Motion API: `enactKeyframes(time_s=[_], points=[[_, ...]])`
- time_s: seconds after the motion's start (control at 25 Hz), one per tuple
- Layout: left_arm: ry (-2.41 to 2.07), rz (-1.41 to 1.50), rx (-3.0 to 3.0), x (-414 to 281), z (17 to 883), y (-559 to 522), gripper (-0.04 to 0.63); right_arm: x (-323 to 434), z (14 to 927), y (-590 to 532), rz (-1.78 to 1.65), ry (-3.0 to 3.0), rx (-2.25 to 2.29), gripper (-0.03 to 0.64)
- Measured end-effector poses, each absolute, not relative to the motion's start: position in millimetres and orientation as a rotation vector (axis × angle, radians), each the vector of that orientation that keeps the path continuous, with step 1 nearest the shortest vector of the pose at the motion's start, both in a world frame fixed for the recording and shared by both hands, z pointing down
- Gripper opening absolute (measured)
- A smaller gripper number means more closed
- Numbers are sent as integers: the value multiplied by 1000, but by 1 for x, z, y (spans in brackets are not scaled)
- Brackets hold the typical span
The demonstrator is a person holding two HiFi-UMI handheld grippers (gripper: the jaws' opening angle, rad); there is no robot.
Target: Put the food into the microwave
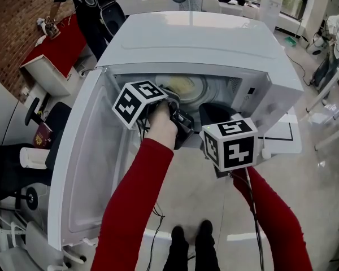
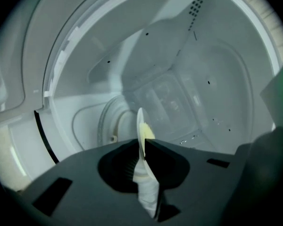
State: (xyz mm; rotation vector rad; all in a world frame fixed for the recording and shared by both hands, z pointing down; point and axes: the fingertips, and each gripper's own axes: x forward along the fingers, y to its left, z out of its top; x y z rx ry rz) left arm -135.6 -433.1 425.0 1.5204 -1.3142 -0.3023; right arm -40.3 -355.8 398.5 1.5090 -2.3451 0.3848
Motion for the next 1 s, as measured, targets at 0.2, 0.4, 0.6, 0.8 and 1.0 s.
enactKeyframes(time_s=[0.2, 0.4, 0.6, 0.8, 1.0], points=[[-1407, -179, 1560, -135, 428, -436, 49, -41, 396, -358, 370, -2342, 1503, 14], [-1459, -77, 1621, -132, 425, -440, 61, -39, 395, -360, 356, -2336, 1495, 14], [-1491, -40, 1661, -133, 424, -443, 67, -34, 392, -364, 360, -2333, 1493, 14], [-1534, -5, 1691, -135, 422, -442, 75, -32, 392, -366, 354, -2333, 1480, 14], [-1561, 52, 1744, -135, 419, -441, 86, -32, 393, -367, 353, -2336, 1462, 14]])
